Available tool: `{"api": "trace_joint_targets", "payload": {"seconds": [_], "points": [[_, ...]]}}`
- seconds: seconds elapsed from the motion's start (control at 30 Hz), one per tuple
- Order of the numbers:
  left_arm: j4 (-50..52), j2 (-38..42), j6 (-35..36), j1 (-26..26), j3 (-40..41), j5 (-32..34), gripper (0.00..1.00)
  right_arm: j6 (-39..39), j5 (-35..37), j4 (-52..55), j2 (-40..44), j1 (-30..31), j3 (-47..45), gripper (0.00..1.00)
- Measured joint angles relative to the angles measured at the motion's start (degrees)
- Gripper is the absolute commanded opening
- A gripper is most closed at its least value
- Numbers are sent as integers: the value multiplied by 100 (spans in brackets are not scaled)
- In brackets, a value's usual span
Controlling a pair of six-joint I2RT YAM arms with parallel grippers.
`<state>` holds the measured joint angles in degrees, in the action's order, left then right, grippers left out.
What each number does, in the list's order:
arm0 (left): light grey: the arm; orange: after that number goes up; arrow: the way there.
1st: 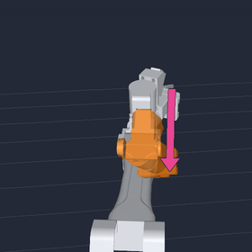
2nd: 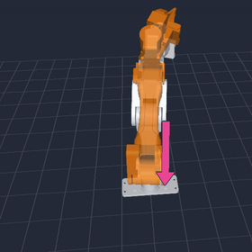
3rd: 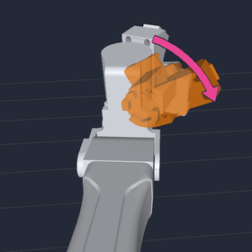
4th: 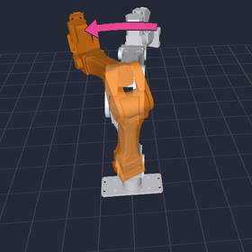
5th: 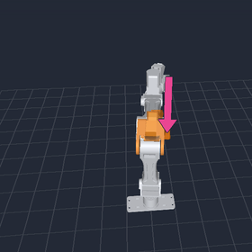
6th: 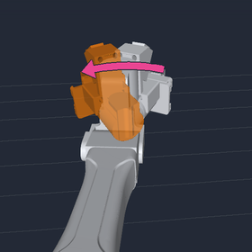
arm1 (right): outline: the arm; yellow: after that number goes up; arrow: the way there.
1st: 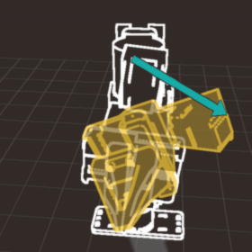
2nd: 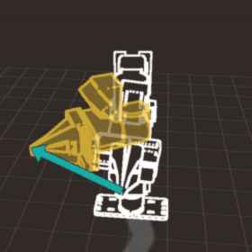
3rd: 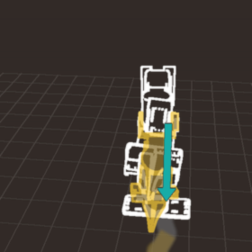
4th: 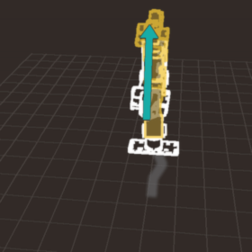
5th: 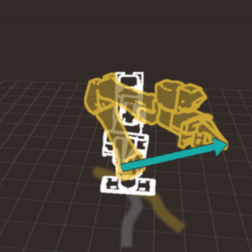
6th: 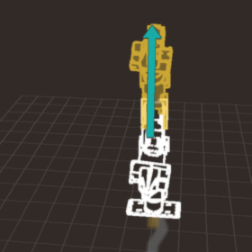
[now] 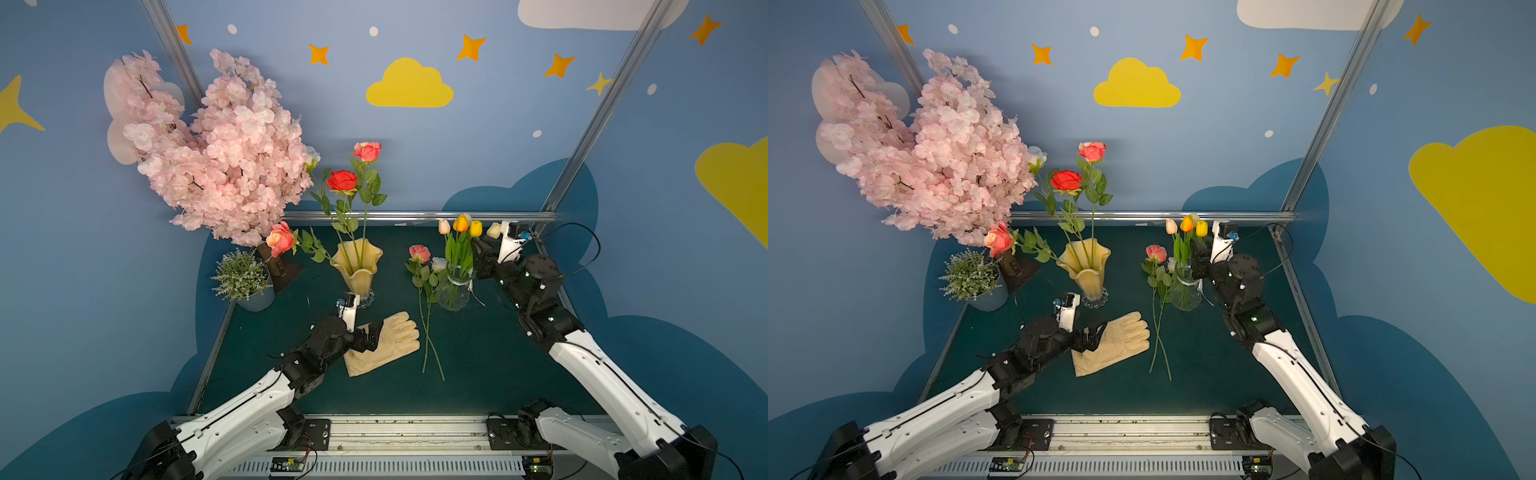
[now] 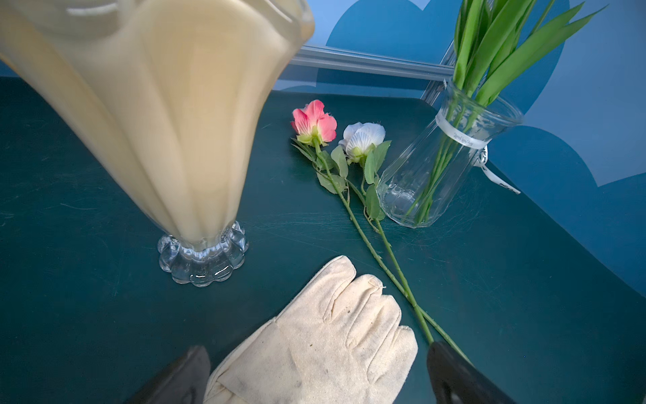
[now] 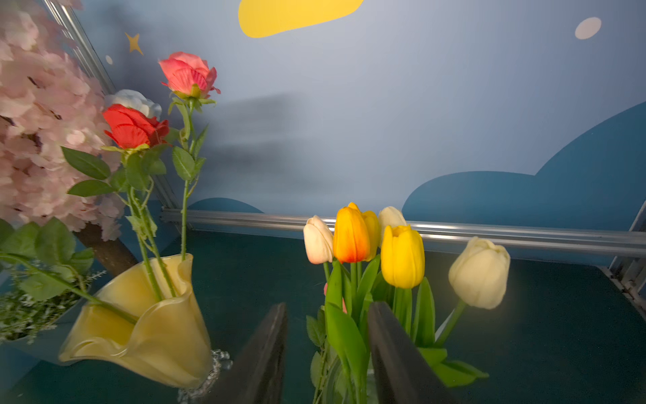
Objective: Arrange the flowers in different vases according to their variety
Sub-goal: Insert the flower into the vase, then pick up the flower at the center of the board.
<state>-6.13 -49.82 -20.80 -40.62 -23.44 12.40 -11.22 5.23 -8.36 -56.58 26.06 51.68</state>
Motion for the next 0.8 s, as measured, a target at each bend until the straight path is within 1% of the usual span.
{"api": "trace_joint_targets", "payload": {"seconds": [0.17,0.27,0.33,0.43,0.57,0.67,0.8], "points": [[-2,-98,0,0,0,-22,100,-144,-168,603,981,0,-660,72],[-9,-177,0,0,0,-74,100,-188,-186,879,1580,0,-1303,87],[-24,-254,2,0,0,-129,100,-190,-164,1049,1982,0,-1768,93],[-76,-424,31,0,-2,-299,100,-240,-52,1261,2509,0,-2315,97],[-85,-765,46,0,-72,-632,99,-295,76,1220,2979,0,-2824,98],[48,-1060,-15,-20,-343,-883,95,-334,177,1204,3036,0,-2992,98],[247,-1333,-214,-142,-887,-1045,88,-337,203,1158,2994,0,-3095,98]]}}
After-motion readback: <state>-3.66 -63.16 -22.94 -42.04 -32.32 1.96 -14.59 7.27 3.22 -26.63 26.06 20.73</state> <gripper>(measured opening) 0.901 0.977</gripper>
